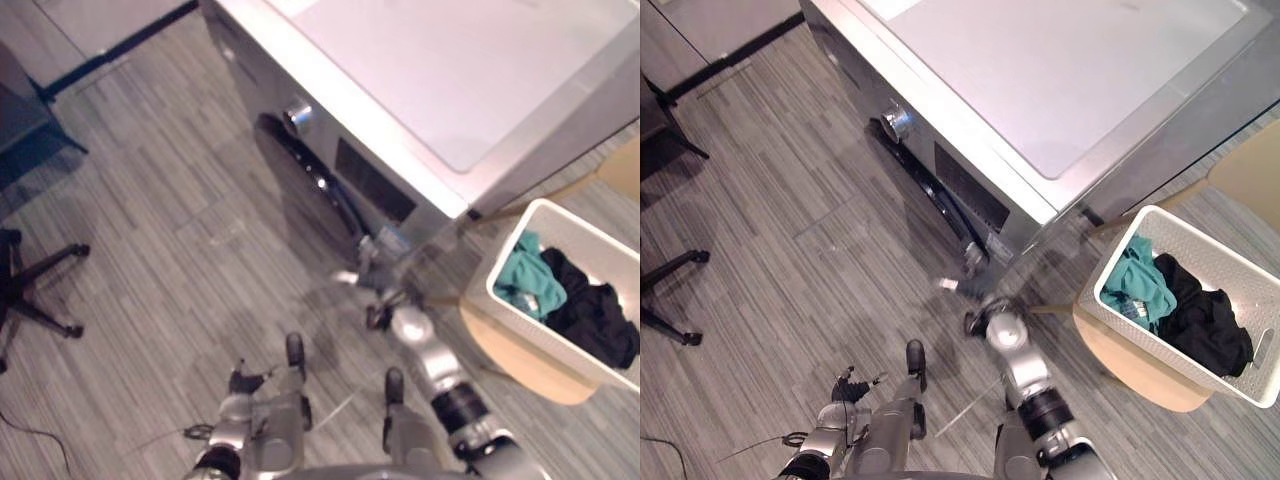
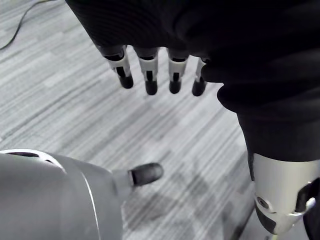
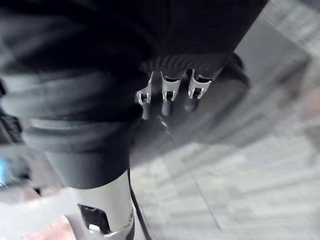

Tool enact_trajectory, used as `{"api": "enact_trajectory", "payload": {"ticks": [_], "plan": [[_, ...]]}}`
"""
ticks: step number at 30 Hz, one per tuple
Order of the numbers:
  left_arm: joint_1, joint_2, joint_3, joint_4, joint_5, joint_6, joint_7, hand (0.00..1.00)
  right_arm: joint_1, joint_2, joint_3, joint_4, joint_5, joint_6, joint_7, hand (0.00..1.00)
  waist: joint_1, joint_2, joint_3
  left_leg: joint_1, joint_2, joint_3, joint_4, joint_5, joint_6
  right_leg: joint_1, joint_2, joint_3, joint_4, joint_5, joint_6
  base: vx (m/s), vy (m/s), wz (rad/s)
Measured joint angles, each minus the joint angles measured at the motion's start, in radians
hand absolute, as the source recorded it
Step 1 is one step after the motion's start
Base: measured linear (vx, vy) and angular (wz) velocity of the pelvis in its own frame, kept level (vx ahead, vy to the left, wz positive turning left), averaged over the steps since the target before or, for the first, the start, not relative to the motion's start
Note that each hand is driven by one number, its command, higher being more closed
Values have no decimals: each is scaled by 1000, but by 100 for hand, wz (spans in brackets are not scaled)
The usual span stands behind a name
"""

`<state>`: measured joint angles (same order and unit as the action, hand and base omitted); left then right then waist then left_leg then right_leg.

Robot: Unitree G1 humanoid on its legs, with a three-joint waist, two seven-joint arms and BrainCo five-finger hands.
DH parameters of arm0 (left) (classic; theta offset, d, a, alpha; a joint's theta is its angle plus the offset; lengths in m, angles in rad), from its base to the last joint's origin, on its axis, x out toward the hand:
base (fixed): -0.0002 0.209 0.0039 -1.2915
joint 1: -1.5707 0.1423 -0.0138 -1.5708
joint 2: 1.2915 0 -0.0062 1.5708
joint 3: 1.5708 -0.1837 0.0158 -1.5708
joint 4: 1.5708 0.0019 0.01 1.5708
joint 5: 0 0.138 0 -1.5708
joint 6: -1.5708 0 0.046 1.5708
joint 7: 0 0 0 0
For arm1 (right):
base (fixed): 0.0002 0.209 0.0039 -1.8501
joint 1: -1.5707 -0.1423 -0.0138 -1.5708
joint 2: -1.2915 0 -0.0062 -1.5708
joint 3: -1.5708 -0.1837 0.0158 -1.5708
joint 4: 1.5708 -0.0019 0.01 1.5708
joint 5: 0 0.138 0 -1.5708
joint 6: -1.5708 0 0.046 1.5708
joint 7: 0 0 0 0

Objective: Pick up the laundry basket with both hands and put the clothes into the washing machine.

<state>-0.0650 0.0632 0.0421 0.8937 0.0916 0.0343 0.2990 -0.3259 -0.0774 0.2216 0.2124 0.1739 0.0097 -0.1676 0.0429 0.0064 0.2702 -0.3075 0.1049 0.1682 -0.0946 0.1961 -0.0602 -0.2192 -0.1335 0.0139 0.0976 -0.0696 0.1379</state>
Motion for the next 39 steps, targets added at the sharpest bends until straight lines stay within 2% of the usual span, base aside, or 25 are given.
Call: {"api": "enact_trajectory", "payload": {"ticks": [3,8,14,18,19,20,21,24,25,27,30,32,34,36,37,38,39], "plan": [[-2,5,3,0,-1,1,13,0,3,-26,8,-25,-40,9,-34,0,3,-1,14,-13,-1,1,0,6,0,-16,0,5,4,1,-1,0,2,-2],[-3,4,8,-2,-3,1,18,0,8,0,13,-95,-84,16,-77,0,3,0,27,-46,4,7,0,13,3,-54,7,17,4,11,-12,-11,1,-5],[-3,4,7,-27,-12,1,52,0,-21,33,16,-141,-166,17,-141,0,3,7,65,-75,4,-3,0,15,3,-77,7,11,4,18,-4,-10,9,3],[-7,-1,-18,-83,-23,-1,56,0,-244,25,23,10,-168,16,-160,0,4,42,100,-118,2,-35,0,35,4,-102,8,-18,6,23,1,-22,18,19],[-7,0,-38,-113,-38,-4,61,0,-333,28,15,83,-167,16,-169,0,17,58,114,-126,2,-48,0,38,3,-103,9,-30,6,23,1,-17,16,26],[-4,1,-48,-145,-45,-12,74,0,-358,38,3,110,-175,4,-213,0,28,66,122,-136,3,-59,0,43,3,-107,11,-41,8,23,1,-97,24,50],[-24,2,-124,-256,-98,-58,82,0,-631,29,-64,354,-132,-25,-183,0,74,110,171,-210,17,-105,0,66,-5,-169,22,-82,38,26,3,-106,30,47],[-26,2,-130,-258,-104,-63,82,0,-644,44,-63,360,-123,-23,-182,0,95,114,177,-221,17,-120,0,70,-5,-173,24,-98,44,26,4,-47,24,23],[-26,6,-131,-257,-113,-66,82,0,-671,44,-68,398,-123,-38,-182,0,100,114,178,-235,14,-140,-1,71,-5,-182,23,-110,50,25,5,-30,39,23],[-41,23,-150,-250,-122,-68,89,0,-677,44,-96,390,-111,-46,-182,0,94,115,178,-263,14,-177,0,68,-2,-187,25,-146,44,26,5,-26,47,35],[-45,21,-159,-250,-122,-65,94,0,-664,52,-129,373,-76,-42,-185,0,106,115,178,-263,15,-188,0,68,-2,-183,26,-158,53,24,6,-7,36,19],[-44,20,-152,-236,-120,-50,95,0,-547,59,-100,272,-15,-29,-185,0,126,110,178,-237,15,-167,0,68,-2,-164,20,-148,57,23,7,43,25,-3],[-37,21,-145,-229,-119,-38,95,0,-467,60,-33,250,7,-24,-168,0,126,103,177,-208,12,-151,0,68,-3,-144,15,-134,58,18,7,93,-16,-15],[-35,21,-144,-229,-117,-38,95,0,-388,62,38,231,16,-20,-140,0,118,100,176,-190,12,-137,0,71,-6,-133,14,-119,57,15,9,100,-36,-16],[-36,21,-143,-230,-115,-38,95,0,-351,69,64,229,26,-21,-122,0,105,99,176,-183,10,-136,0,71,-6,-127,14,-119,56,12,8,106,-57,-9],[-37,21,-135,-230,-96,-37,94,0,-258,77,101,217,59,-21,-85,0,87,85,169,-171,11,-126,0,72,-4,-120,16,-112,56,7,7,108,-61,-7],[-37,21,-133,-230,-95,-37,94,0,-241,77,107,212,63,-21,-80,0,84,81,167,-169,12,-124,0,74,-1,-120,16,-111,56,6,7,134,-78,-17]]}}
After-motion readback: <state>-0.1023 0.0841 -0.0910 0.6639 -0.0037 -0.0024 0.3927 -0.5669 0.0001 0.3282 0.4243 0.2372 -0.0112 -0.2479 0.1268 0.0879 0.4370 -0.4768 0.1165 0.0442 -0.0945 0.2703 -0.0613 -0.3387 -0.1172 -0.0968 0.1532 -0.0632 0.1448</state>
